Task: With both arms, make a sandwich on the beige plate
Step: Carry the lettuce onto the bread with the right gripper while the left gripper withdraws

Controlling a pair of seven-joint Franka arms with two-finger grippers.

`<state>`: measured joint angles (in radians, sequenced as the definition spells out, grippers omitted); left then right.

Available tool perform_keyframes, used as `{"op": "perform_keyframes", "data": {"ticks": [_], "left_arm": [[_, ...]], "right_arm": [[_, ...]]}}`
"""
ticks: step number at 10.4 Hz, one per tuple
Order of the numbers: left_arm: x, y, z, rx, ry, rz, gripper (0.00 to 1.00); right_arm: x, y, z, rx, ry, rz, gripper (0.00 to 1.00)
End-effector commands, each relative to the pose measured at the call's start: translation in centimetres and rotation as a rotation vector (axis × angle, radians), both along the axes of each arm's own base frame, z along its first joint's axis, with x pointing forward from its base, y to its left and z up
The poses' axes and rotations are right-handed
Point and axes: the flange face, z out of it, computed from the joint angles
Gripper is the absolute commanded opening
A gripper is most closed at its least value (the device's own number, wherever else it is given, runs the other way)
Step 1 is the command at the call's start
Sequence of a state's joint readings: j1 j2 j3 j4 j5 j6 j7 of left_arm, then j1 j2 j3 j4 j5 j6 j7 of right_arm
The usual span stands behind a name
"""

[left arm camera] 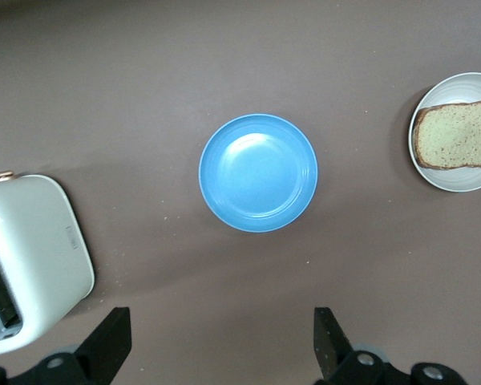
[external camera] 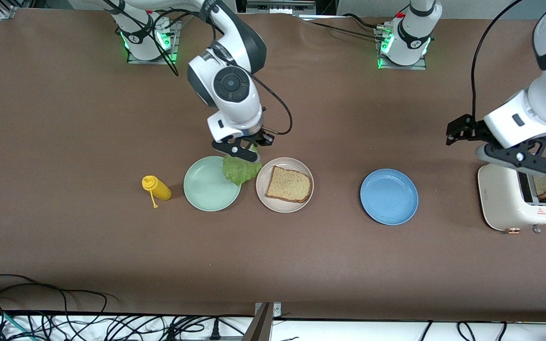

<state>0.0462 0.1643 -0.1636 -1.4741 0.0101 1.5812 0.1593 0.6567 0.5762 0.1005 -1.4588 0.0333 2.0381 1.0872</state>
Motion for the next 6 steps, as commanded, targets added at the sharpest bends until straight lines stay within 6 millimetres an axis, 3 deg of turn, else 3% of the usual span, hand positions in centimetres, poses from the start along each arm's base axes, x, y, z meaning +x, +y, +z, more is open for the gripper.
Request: {"op": "perform_keyframes", "data": {"ticks": [1,5,6], "left_arm": [[-2.4,0.6,1.0,0.040,-0.013,0.048,1.00],[-2.8,1.1,2.5,0.038,-0.034,0.091,1.00],[-2.8,1.1,2.4,0.038,-0.033,0.095,1.00]], "right_arm": [[0.5,2.9,-2.4,0.028,-0.057,0.005,0.00],[0.2,8.6,-7.2,0.083,-0.095,0.023,0.00],[0.4,9.1,-8.2,0.088,-0.099,0.022,0.00]]}}
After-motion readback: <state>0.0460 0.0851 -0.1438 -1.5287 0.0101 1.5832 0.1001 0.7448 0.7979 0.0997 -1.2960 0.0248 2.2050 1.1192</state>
